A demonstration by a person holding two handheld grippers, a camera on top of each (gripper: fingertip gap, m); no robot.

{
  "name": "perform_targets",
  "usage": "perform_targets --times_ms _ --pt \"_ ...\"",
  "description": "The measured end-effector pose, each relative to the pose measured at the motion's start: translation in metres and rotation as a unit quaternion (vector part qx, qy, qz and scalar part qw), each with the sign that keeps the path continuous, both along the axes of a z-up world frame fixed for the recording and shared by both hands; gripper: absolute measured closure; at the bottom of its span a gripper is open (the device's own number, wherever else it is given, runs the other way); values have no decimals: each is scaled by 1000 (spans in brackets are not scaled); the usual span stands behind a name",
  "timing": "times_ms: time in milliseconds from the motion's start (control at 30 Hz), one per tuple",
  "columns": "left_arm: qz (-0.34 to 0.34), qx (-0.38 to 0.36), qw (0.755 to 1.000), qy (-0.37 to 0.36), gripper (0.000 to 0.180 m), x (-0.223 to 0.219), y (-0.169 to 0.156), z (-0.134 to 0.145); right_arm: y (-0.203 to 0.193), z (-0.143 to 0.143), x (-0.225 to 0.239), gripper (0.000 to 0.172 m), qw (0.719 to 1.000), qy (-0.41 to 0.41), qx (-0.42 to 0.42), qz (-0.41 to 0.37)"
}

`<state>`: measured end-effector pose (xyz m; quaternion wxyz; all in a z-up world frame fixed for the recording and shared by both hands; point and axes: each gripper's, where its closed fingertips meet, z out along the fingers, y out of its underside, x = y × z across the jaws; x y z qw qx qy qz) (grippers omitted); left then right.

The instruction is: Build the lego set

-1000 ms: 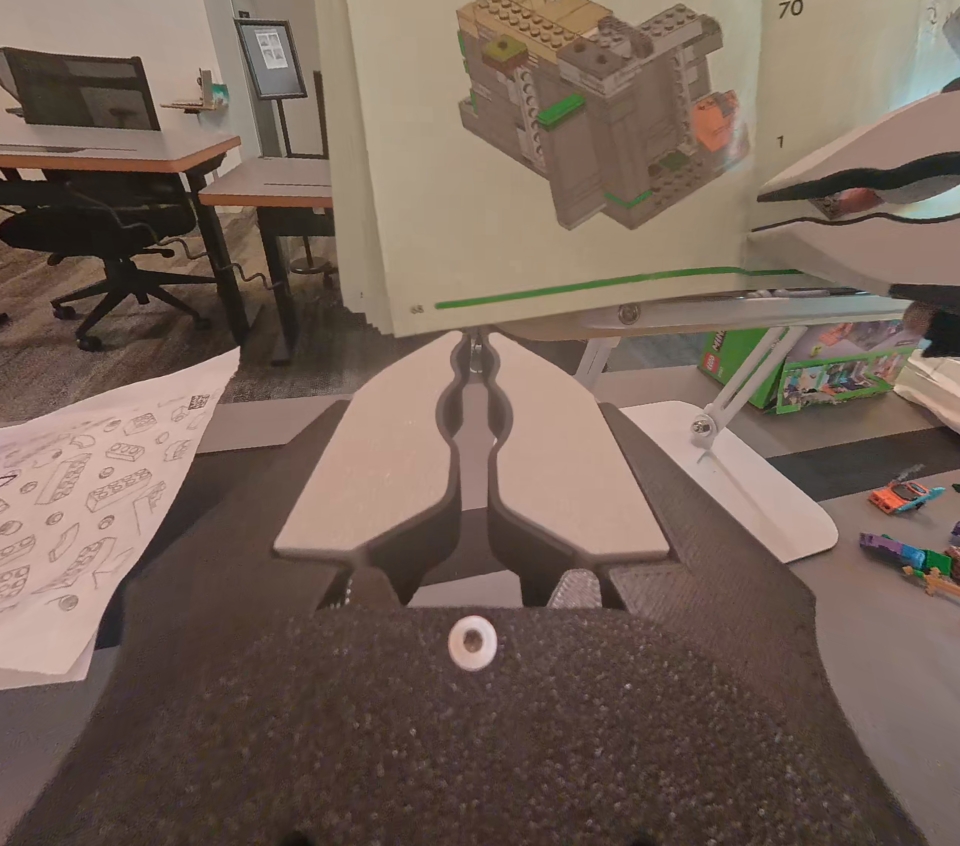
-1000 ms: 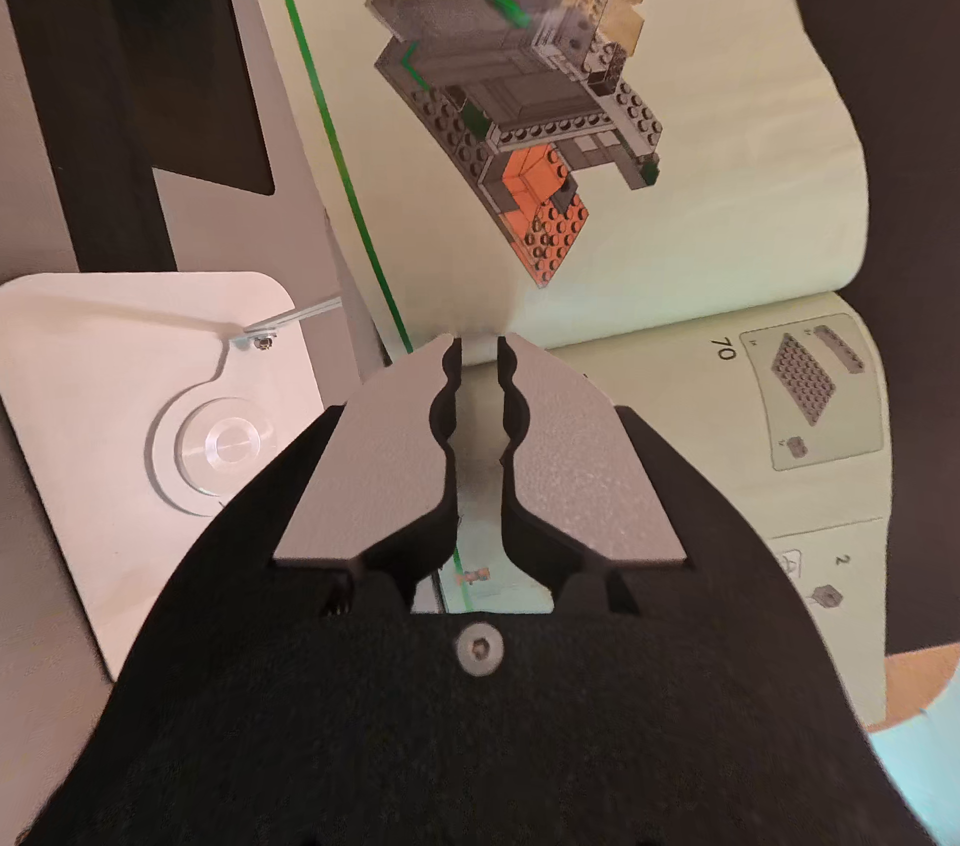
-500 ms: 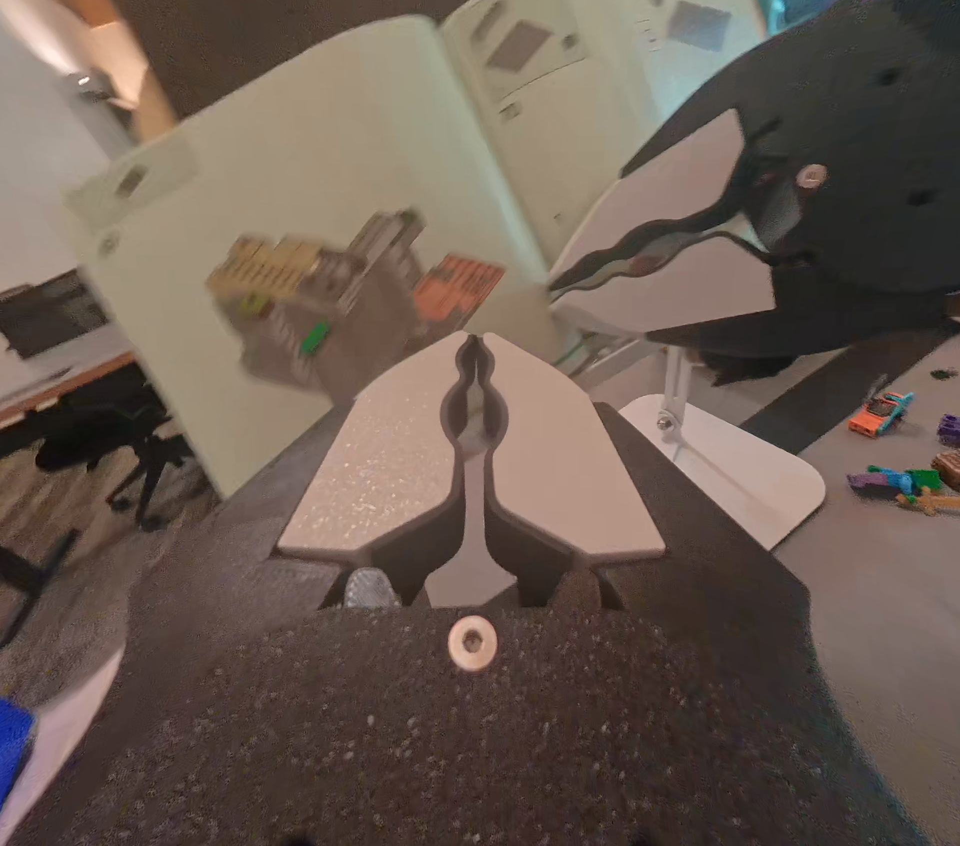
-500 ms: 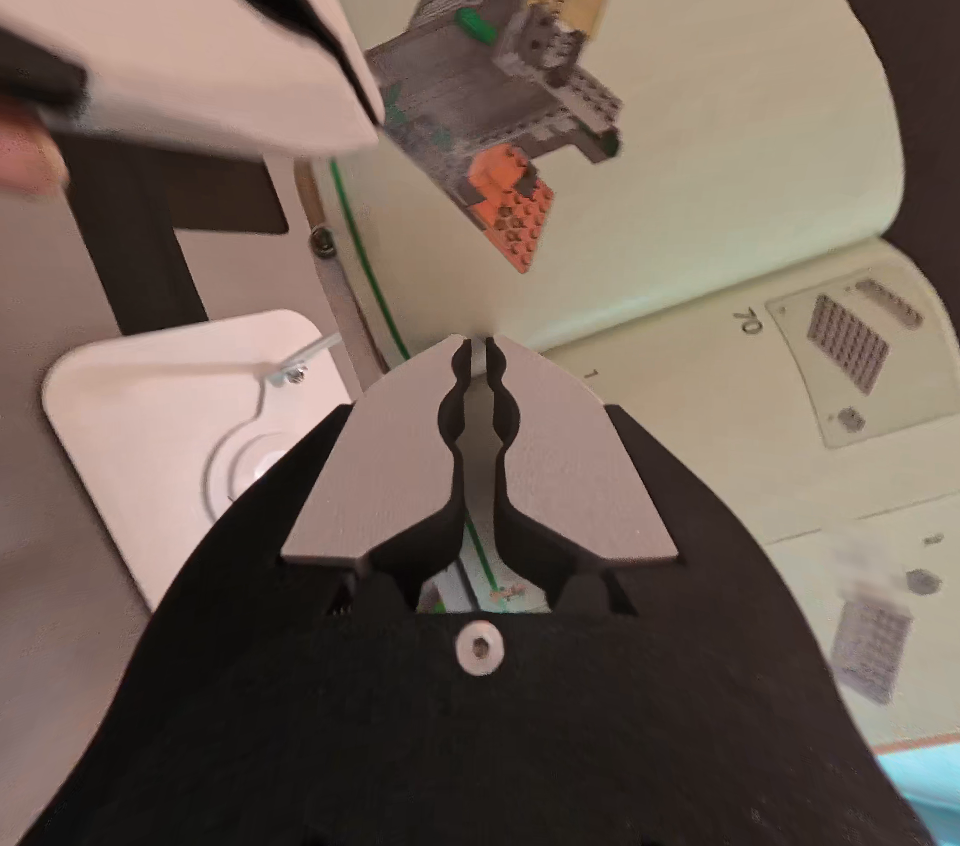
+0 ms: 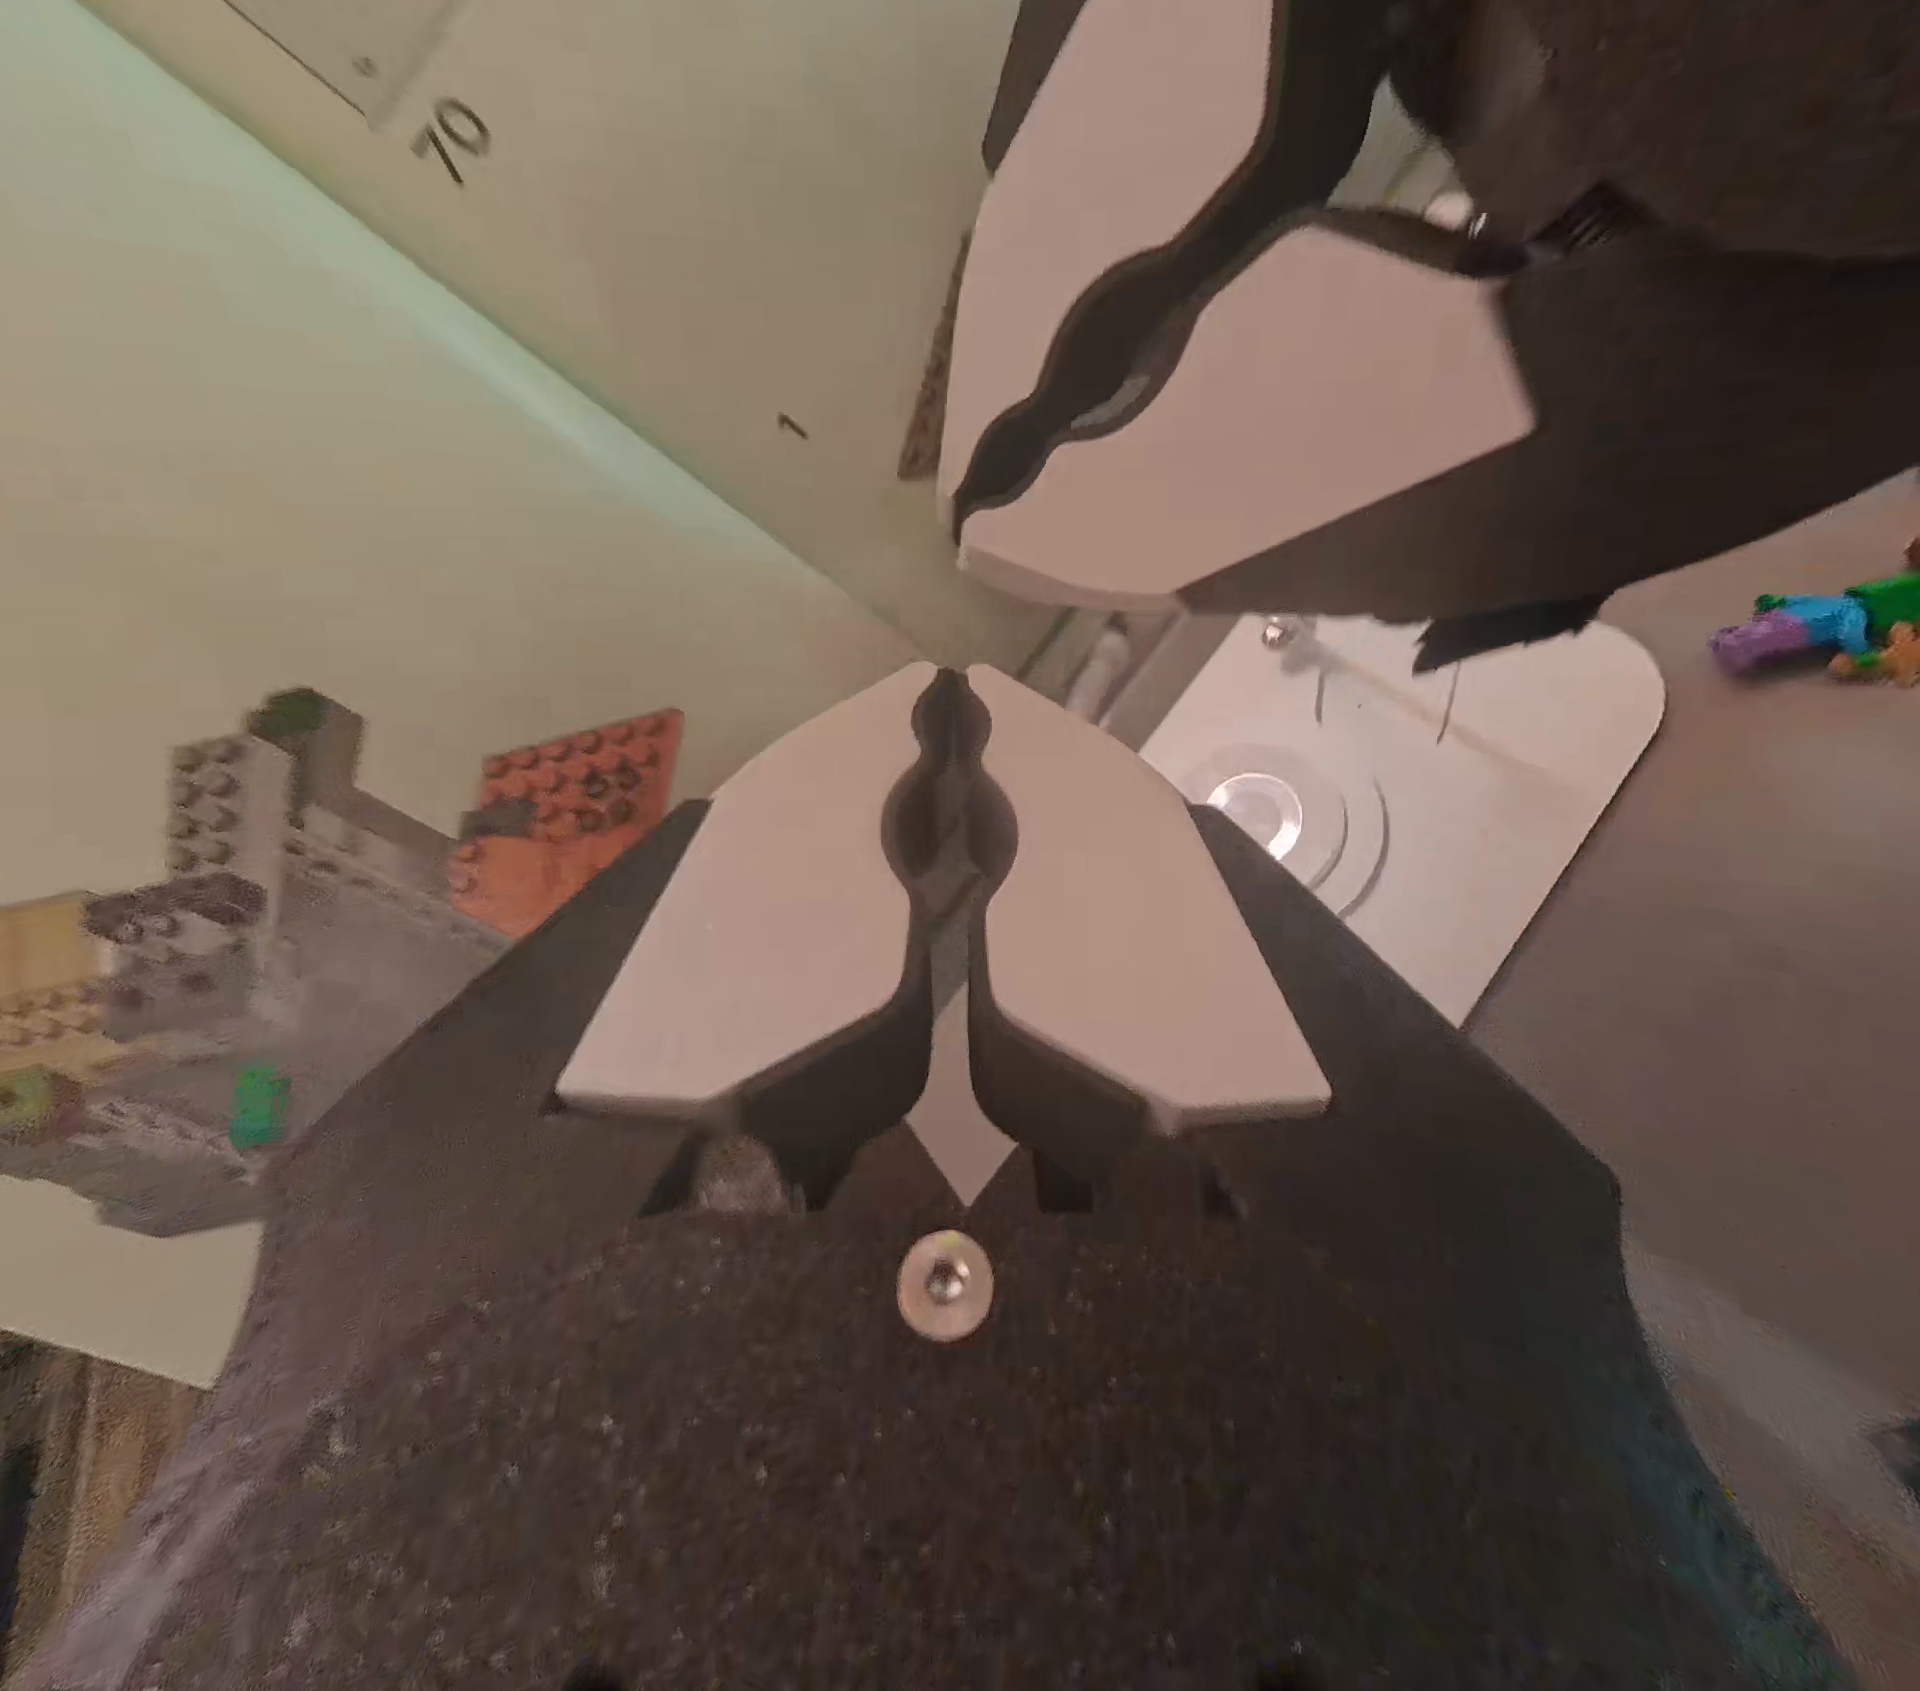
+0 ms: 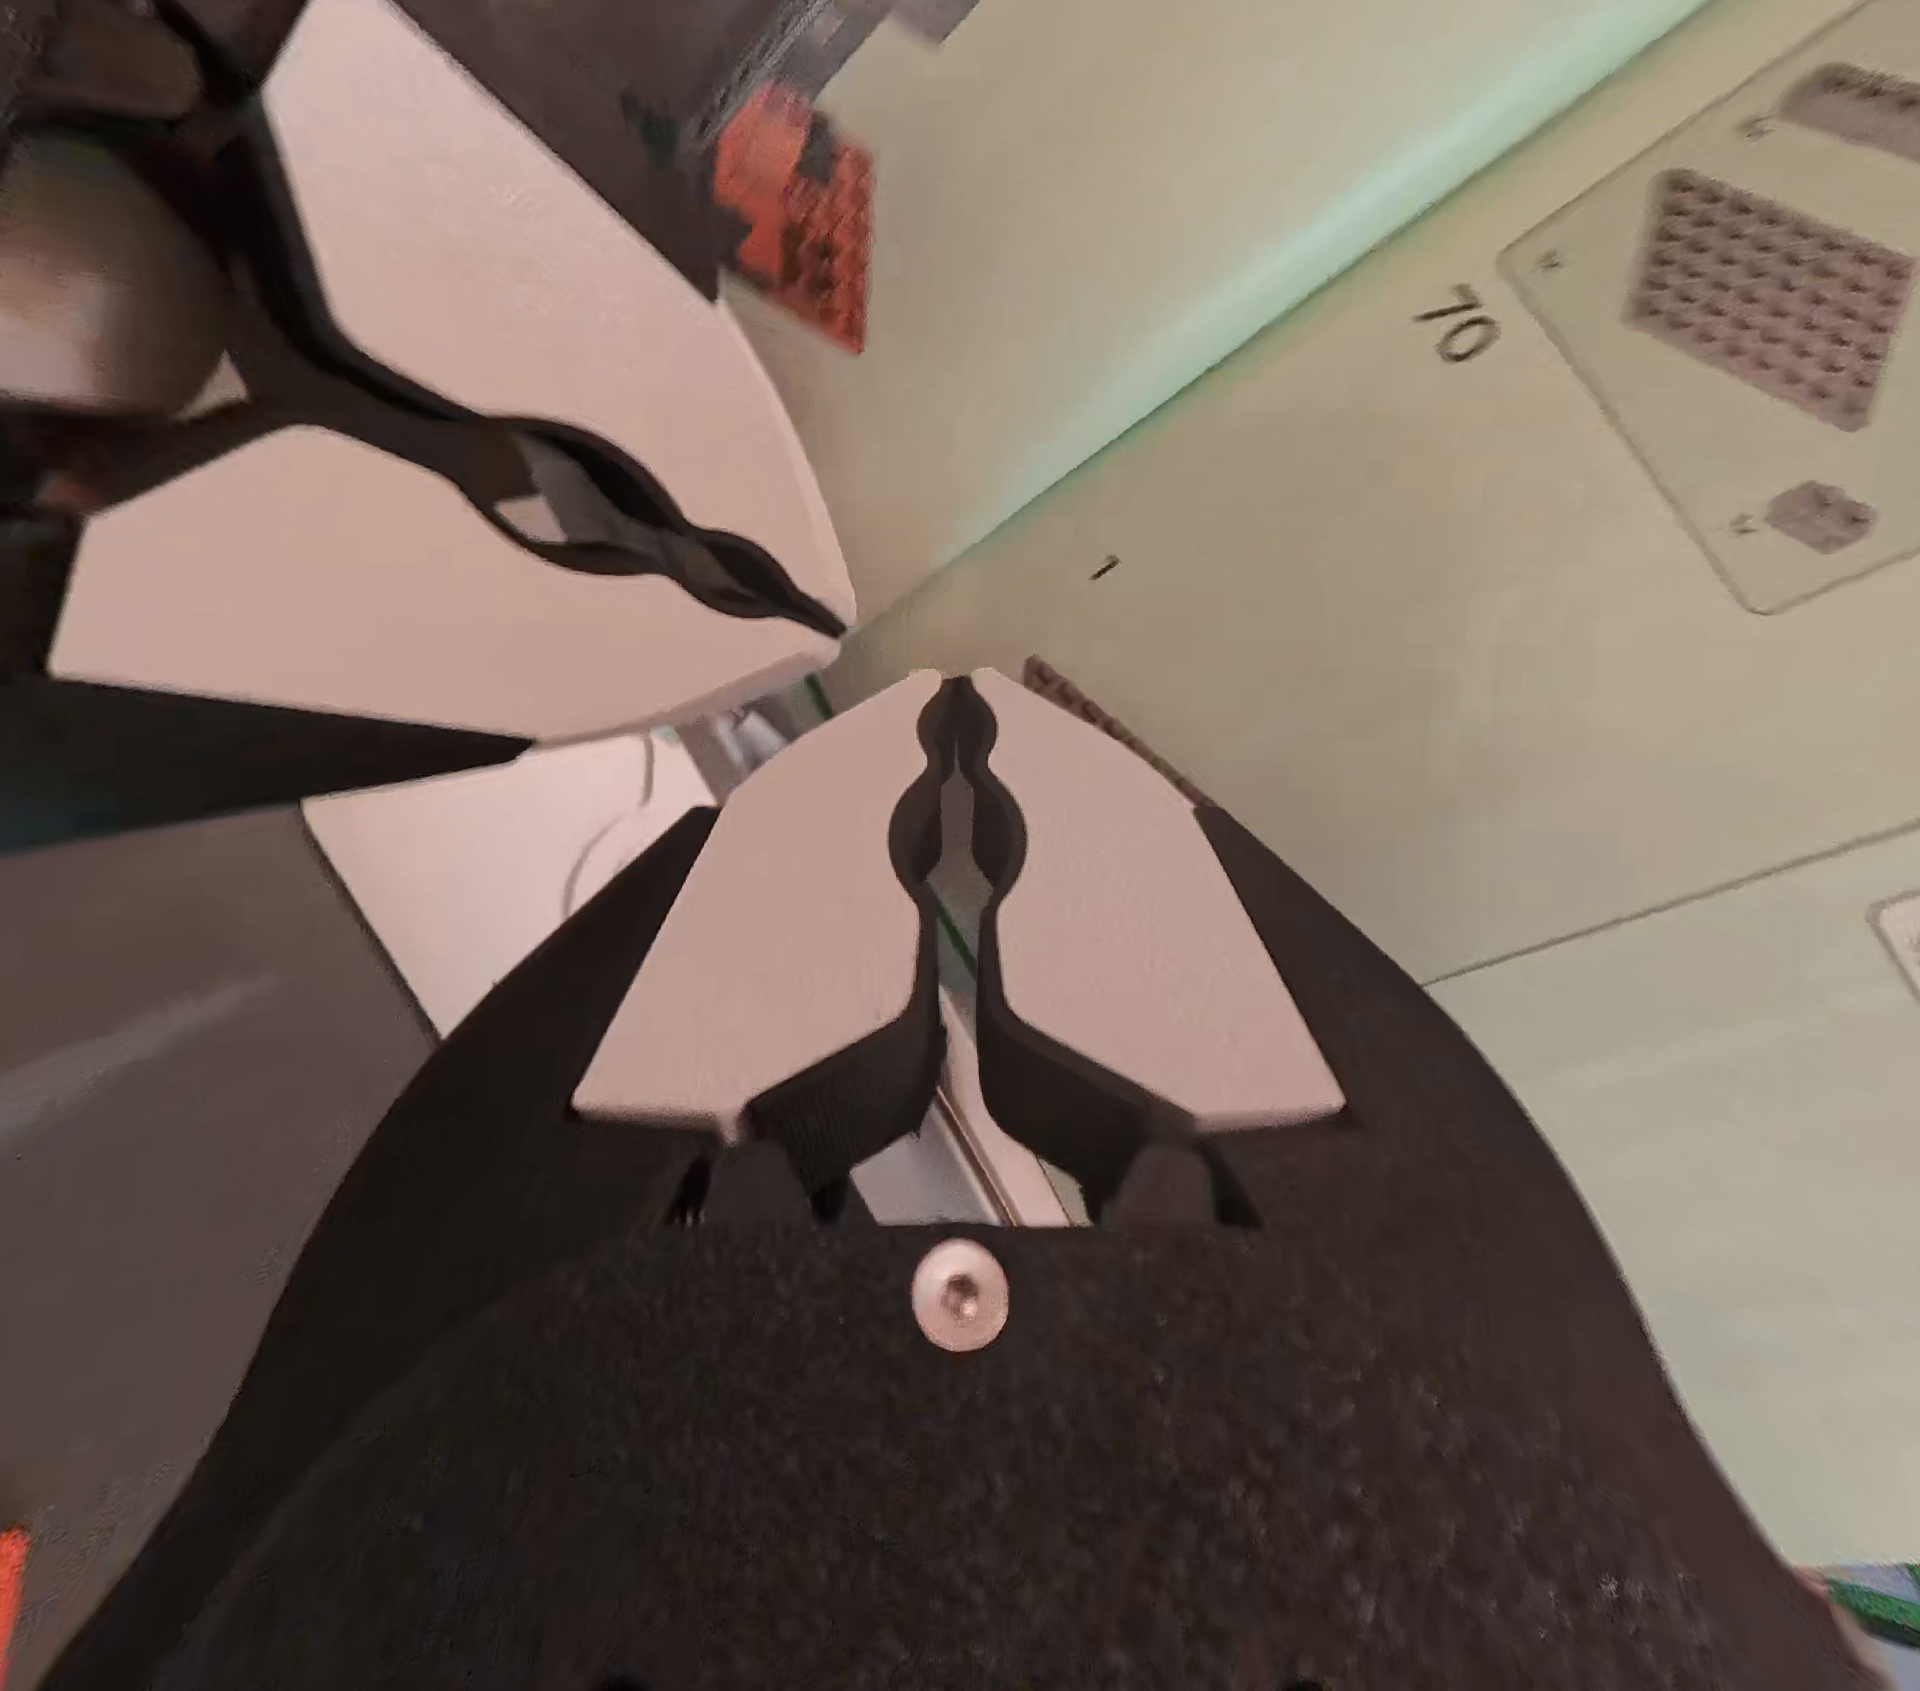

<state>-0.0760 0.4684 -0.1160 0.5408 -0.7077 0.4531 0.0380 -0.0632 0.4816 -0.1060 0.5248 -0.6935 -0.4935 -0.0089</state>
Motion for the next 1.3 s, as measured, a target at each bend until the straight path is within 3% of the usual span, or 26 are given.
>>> perform_targets --times_ms 300,567,800,900,967,1033,1133,1233,1300 --pt "45 -34 998 11 180 -26 3 -13 -6 -16 26 172 996 -90 -21 2" --pt "84 -47 995 -29 180 -61 4 -13 -10 -23 79 172 997 -70 -30 -30" --pt "123 -44 986 -101 180 -100 5 -11 -11 -22 130 172 997 2 -16 -71" --pt "126 -29 988 -84 180 -99 4 -11 -13 -13 140 172 993 88 -19 -77" --pt "126 -27 988 -86 180 -99 4 -11 -12 10 153 172 979 186 -13 -85" --pt "126 -25 987 -92 180 -99 4 -11 -5 25 169 130 960 261 -29 -95" --pt "129 -22 987 -93 180 -98 5 -11 6 15 167 88 921 349 -158 -78" --pt "132 -21 987 -94 180 -98 5 -11 14 1 154 79 915 352 -187 -67" --pt "132 -20 986 -96 180 -98 5 -11 19 -4 146 90 923 335 -173 -71"
